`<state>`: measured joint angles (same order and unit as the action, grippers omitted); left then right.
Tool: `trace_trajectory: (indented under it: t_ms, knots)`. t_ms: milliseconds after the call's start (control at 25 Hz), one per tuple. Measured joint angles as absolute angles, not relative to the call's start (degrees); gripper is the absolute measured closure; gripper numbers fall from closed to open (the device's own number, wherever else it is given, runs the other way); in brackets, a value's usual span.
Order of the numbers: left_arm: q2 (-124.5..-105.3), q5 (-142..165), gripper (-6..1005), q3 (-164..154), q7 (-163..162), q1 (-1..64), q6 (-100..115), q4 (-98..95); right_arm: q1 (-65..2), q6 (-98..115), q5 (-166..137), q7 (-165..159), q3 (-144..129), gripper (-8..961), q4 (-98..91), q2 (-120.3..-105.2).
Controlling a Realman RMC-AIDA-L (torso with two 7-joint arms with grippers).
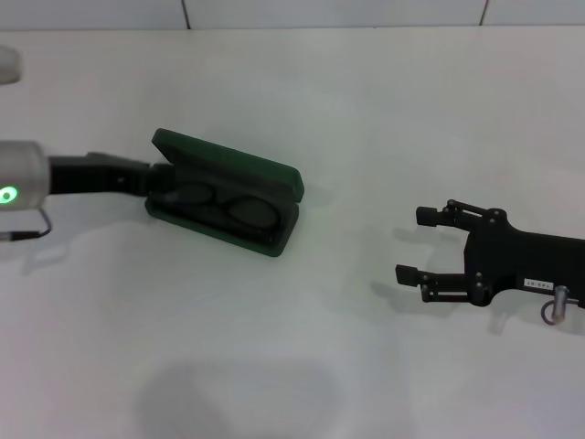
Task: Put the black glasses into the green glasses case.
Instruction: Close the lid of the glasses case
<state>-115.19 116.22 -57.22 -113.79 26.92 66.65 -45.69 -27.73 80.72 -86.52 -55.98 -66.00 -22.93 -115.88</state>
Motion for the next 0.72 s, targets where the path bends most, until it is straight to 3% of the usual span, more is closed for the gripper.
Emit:
trace_trajectory:
  t_ms: [120,280,560,720]
  knots:
    - [-114.47,115.71,998,-56.04,-114.87,24.39,69.58,-48.05,-27.62,80.76,-86.48,-55.98,-65.94,74,-22.94,-115.79]
    - [-115.36,111.79,998,-52.62,-113.92,22.44,73.15,-50.84,-27.59,80.78,-86.41,-55.98,-65.76,73,-22.95,-115.67]
    - [-120.03,106.49,997,-54.27,-113.29,23.10,67.96,-55.49,-27.63,80.21,-86.22,-55.99,-65.64,73,-23.03,-115.75]
    - [-120.22,100.56,997,-66.79,-113.58,23.54,55.78,-55.68,-27.84,80.06,-86.13,-55.95,-65.63,73,-23.03,-115.82]
